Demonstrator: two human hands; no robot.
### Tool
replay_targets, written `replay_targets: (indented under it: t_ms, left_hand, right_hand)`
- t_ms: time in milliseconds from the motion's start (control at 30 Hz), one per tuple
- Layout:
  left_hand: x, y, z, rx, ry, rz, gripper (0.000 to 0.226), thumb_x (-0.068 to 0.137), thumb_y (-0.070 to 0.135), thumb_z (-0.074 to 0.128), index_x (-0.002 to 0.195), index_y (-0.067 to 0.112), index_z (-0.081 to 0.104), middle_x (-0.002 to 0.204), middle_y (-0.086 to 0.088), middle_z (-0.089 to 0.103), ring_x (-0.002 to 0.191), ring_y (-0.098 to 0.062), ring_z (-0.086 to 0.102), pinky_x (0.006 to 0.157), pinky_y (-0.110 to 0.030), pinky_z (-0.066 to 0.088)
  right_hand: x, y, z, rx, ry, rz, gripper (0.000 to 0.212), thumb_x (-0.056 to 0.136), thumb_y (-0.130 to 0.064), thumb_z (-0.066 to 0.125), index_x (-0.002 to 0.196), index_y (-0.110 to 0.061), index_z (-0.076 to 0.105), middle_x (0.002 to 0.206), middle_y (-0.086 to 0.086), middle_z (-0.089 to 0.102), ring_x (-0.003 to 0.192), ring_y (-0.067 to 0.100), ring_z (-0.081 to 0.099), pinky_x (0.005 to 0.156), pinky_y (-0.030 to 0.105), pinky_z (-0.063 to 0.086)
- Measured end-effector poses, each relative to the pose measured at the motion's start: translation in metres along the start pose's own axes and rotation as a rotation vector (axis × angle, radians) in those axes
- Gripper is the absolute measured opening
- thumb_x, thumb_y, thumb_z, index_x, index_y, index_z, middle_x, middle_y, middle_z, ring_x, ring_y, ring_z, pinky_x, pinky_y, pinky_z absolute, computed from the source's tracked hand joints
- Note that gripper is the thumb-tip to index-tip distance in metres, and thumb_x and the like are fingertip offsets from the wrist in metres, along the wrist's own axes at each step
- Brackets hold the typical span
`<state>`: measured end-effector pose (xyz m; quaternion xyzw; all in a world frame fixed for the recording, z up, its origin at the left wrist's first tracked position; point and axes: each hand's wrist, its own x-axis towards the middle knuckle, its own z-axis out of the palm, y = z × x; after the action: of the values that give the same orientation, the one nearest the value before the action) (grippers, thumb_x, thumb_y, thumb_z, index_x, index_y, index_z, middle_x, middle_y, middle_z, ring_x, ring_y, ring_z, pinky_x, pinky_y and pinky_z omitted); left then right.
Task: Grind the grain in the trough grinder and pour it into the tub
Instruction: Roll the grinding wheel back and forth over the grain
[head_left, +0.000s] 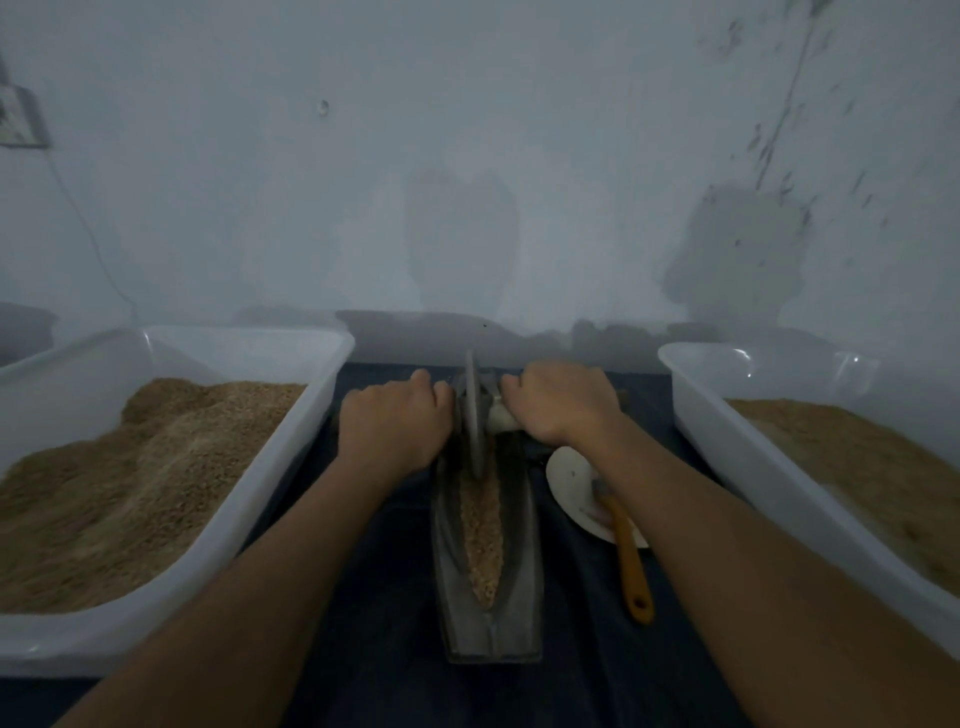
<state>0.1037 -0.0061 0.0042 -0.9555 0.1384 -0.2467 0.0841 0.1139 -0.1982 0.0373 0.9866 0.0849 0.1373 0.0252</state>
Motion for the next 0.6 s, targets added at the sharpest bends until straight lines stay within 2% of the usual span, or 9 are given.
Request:
replay_targets:
  t_ms: [67, 133, 167, 233, 300, 433, 533, 600]
  left_hand:
    - [-0.017, -0.001, -0.003, -0.075, 0.028, 0.008, 0.026, 0.109, 0.031, 0.026, 0.094, 0.019, 0.043, 0.096, -0.001, 0.05, 0.076, -0.028, 0.058, 0.062, -0.037, 0.043]
    - [-0.038, -0.006, -0.01, -0.153, 0.022, 0.041, 0.035, 0.107, 0.039, 0.014, 0.093, 0.024, 0.041, 0.093, 0.002, 0.05, 0.077, -0.027, 0.057, 0.065, -0.038, 0.042]
    - [-0.048, -0.006, -0.014, -0.16, 0.034, 0.061, 0.039, 0.105, 0.043, 0.006, 0.092, 0.027, 0.04, 0.091, 0.004, 0.049, 0.077, -0.025, 0.054, 0.066, -0.038, 0.039]
    - [-0.07, -0.003, -0.024, -0.192, 0.095, 0.049, 0.042, 0.103, 0.046, 0.001, 0.087, 0.031, 0.037, 0.082, 0.009, 0.046, 0.071, -0.021, 0.047, 0.067, -0.039, 0.035]
    - [-0.088, 0.002, -0.032, -0.237, 0.16, 0.017, 0.038, 0.105, 0.046, 0.007, 0.085, 0.034, 0.037, 0.077, 0.011, 0.043, 0.068, -0.017, 0.041, 0.069, -0.039, 0.036]
    - [-0.084, 0.003, -0.029, -0.213, 0.2, 0.018, 0.038, 0.106, 0.047, 0.008, 0.083, 0.034, 0.035, 0.075, 0.011, 0.04, 0.065, -0.017, 0.038, 0.067, -0.039, 0.033]
    - [-0.052, 0.007, -0.021, -0.108, 0.126, -0.016, 0.042, 0.104, 0.047, 0.004, 0.082, 0.032, 0.036, 0.076, 0.01, 0.042, 0.065, -0.018, 0.036, 0.065, -0.038, 0.028]
    - [-0.025, 0.01, -0.015, -0.06, 0.109, -0.066, 0.04, 0.102, 0.043, 0.005, 0.084, 0.028, 0.038, 0.08, 0.006, 0.049, 0.067, -0.021, 0.036, 0.066, -0.039, 0.028]
  right_hand:
    - [-0.022, -0.004, -0.001, -0.117, 0.095, -0.116, 0.028, 0.104, -0.029, 0.032, 0.085, -0.017, 0.048, 0.077, -0.003, 0.045, 0.075, 0.024, 0.051, 0.053, 0.033, 0.026]
    - [-0.054, -0.01, 0.002, -0.148, 0.235, -0.191, 0.02, 0.099, -0.02, 0.037, 0.083, -0.018, 0.049, 0.074, 0.0, 0.051, 0.064, 0.024, 0.05, 0.054, 0.032, 0.033]
    - [-0.071, -0.014, 0.004, -0.123, 0.296, -0.176, 0.024, 0.098, -0.02, 0.037, 0.078, -0.017, 0.049, 0.068, 0.0, 0.053, 0.057, 0.024, 0.05, 0.054, 0.032, 0.04]
    - [-0.099, -0.017, 0.005, 0.0, 0.355, -0.075, 0.037, 0.104, -0.033, 0.029, 0.072, -0.023, 0.046, 0.059, -0.006, 0.05, 0.047, 0.019, 0.046, 0.051, 0.034, 0.046]
    - [-0.118, -0.016, 0.008, 0.064, 0.362, -0.061, 0.042, 0.105, -0.042, 0.019, 0.075, -0.029, 0.044, 0.058, -0.009, 0.047, 0.046, 0.012, 0.044, 0.05, 0.035, 0.043]
    - [-0.115, -0.014, 0.008, 0.09, 0.351, -0.072, 0.044, 0.103, -0.044, 0.016, 0.073, -0.029, 0.044, 0.056, -0.008, 0.045, 0.045, 0.01, 0.043, 0.05, 0.035, 0.042]
    - [-0.08, -0.004, 0.011, 0.02, 0.237, -0.038, 0.04, 0.102, -0.035, 0.027, 0.069, -0.02, 0.044, 0.062, -0.005, 0.047, 0.054, 0.015, 0.044, 0.056, 0.034, 0.037]
    - [-0.049, 0.001, 0.012, -0.03, 0.105, -0.017, 0.027, 0.102, -0.027, 0.032, 0.08, -0.017, 0.044, 0.077, -0.002, 0.048, 0.068, 0.021, 0.044, 0.061, 0.037, 0.033]
